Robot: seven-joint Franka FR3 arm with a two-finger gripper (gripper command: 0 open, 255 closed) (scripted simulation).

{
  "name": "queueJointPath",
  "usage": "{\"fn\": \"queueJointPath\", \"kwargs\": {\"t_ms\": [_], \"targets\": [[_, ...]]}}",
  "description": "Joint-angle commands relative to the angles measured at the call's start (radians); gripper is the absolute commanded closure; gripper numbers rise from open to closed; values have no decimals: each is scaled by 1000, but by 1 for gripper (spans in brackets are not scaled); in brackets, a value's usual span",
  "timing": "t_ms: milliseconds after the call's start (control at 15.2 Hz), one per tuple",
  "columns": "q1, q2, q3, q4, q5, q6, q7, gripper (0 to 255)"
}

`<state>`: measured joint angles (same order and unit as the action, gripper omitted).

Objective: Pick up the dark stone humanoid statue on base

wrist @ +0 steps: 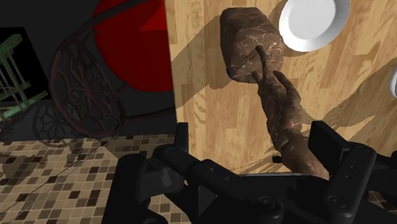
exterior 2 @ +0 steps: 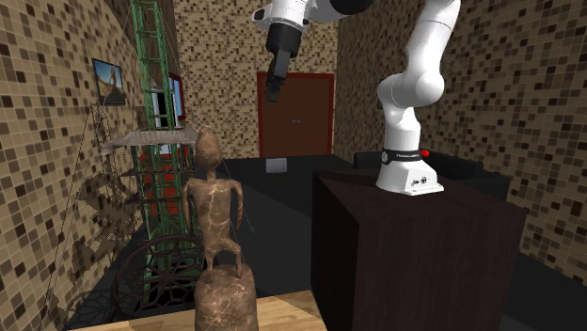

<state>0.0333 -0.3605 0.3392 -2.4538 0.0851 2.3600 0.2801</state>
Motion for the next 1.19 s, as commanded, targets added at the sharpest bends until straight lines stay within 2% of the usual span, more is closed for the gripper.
{"fn": "queueJointPath", "kwargs": {"t_ms": [0,264,528,660,858,1122], "targets": [[-6,64,34,2,-20,70,46,0],[-29,217,98,46,-108,182,162,0],[-39,385,138,117,-268,267,323,0],[-24,471,134,163,-365,296,413,0],[25,592,100,241,-491,323,531,0],[49,634,69,238,-546,363,576,0]]}}
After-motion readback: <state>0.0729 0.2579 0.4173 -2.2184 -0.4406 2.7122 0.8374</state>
